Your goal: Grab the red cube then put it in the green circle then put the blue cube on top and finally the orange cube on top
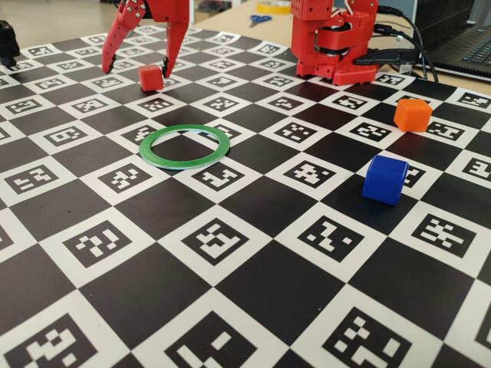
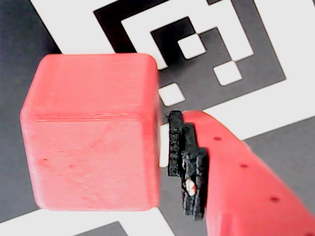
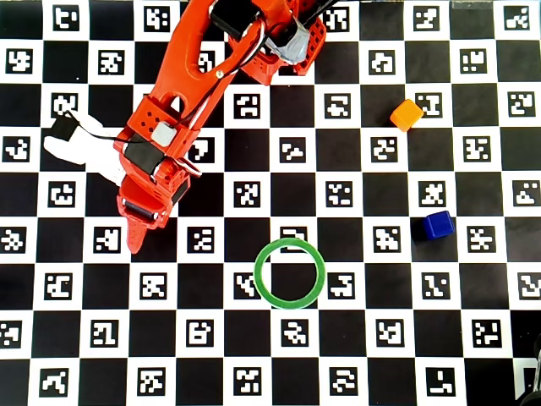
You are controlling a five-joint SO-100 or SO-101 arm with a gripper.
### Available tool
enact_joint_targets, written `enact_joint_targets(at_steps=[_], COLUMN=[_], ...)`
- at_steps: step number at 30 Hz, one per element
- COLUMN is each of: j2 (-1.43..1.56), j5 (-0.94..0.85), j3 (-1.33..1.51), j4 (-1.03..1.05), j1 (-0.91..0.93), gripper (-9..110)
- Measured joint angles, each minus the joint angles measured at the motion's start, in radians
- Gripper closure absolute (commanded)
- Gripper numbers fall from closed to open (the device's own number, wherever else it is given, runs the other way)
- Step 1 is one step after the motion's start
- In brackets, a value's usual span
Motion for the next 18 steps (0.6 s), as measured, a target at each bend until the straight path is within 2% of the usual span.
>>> enact_joint_targets(at_steps=[9,18], j2=[-0.008,-0.008], j5=[0.002,0.002], j3=[0.0,0.0], j4=[-0.005,-0.005], j1=[0.0,0.0], gripper=[56,74])
